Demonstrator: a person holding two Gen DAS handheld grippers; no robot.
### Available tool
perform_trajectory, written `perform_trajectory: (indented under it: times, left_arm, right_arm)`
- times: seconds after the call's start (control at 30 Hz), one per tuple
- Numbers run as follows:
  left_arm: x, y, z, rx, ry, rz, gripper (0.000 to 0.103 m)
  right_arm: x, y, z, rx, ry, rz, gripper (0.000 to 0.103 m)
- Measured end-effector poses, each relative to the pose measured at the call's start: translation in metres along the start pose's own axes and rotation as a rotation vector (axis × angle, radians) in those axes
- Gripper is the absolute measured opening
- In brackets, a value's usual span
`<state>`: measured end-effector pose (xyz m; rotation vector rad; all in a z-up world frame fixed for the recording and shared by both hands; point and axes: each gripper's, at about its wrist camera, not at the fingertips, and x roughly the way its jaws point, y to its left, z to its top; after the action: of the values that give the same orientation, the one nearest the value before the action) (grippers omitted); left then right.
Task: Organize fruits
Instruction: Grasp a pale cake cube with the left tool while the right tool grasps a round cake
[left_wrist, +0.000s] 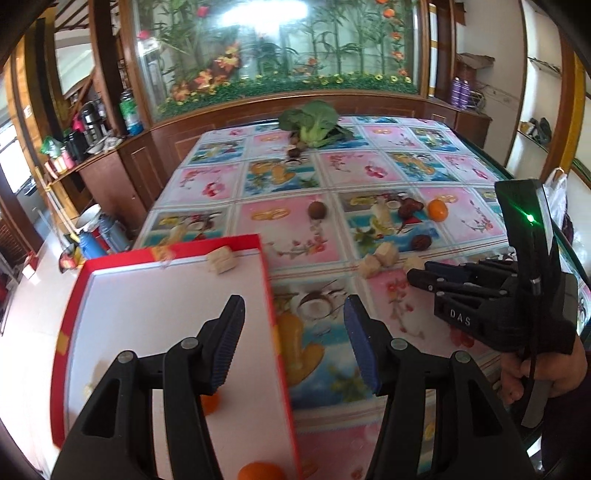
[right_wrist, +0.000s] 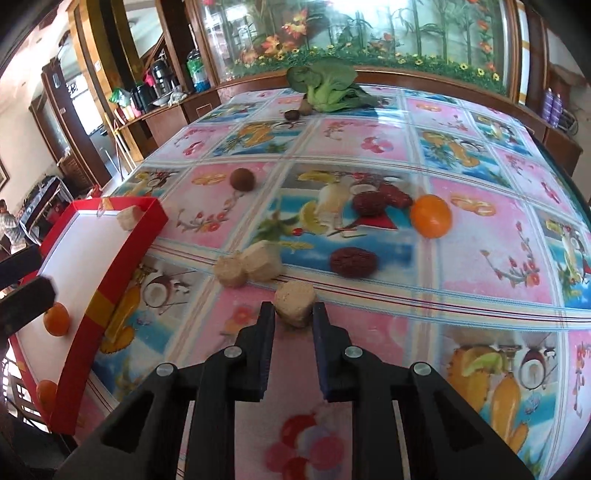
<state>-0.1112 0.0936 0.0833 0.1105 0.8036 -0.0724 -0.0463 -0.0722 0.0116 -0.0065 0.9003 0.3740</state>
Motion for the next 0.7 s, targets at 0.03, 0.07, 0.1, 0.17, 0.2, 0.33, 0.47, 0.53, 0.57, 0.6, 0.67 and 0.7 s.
perform_trajectory:
  times: [0.03,0.07,0.1,0.17,0.2,0.33,0.47,0.53,0.57,0.6,0.67,0.7]
  left_arm:
    - [0.009,-0.004,0.006,0.009,0.004,-0.021,0.057]
    - [0.015,-0.007,0.010,0.015,0.012,-0.038,0.057]
    - [0.022,-0.010,0.014,0.022,0.023,-0.054,0.057]
    - [0.037,-0.018,0.021,0.038,0.048,-0.088,0.057]
    - [0.046,-0.024,0.026,0.051,0.062,-0.112,0.057]
    - [0.066,-0.049,0.035,0.111,0.071,-0.165,0.057]
    - [0.086,-0.068,0.043,0.177,0.088,-0.197,0.057]
    - [0.098,-0.073,0.046,0.200,0.112,-0.196,0.057]
    - [0.103,-0.075,0.047,0.206,0.125,-0.199,0.056]
    - [0.108,-0.076,0.047,0.208,0.139,-0.205,0.055]
    - [0.117,-0.077,0.046,0.202,0.169,-0.222,0.042]
    - [0.120,-0.077,0.045,0.199,0.177,-0.233,0.041]
  right_arm:
    - [-0.001,-0.004,0.000,0.001,0.001,-0.002,0.019]
    - [-0.003,-0.006,0.000,0.002,0.003,-0.001,0.019]
    - [-0.004,-0.009,-0.001,0.003,0.003,-0.002,0.019]
    - [-0.008,-0.018,-0.003,0.006,0.001,-0.011,0.019]
    - [-0.009,-0.021,-0.004,0.006,-0.001,-0.016,0.019]
    - [-0.016,-0.036,-0.009,0.018,-0.008,-0.019,0.019]
    - [-0.018,-0.045,-0.010,0.040,-0.011,0.006,0.019]
    - [-0.018,-0.046,-0.010,0.045,-0.010,0.016,0.019]
    - [-0.017,-0.046,-0.009,0.044,-0.011,0.019,0.020]
    - [-0.017,-0.046,-0.009,0.044,-0.012,0.020,0.020]
    - [-0.017,-0.045,-0.009,0.041,-0.010,0.019,0.020]
    - [-0.016,-0.045,-0.009,0.039,-0.010,0.018,0.020]
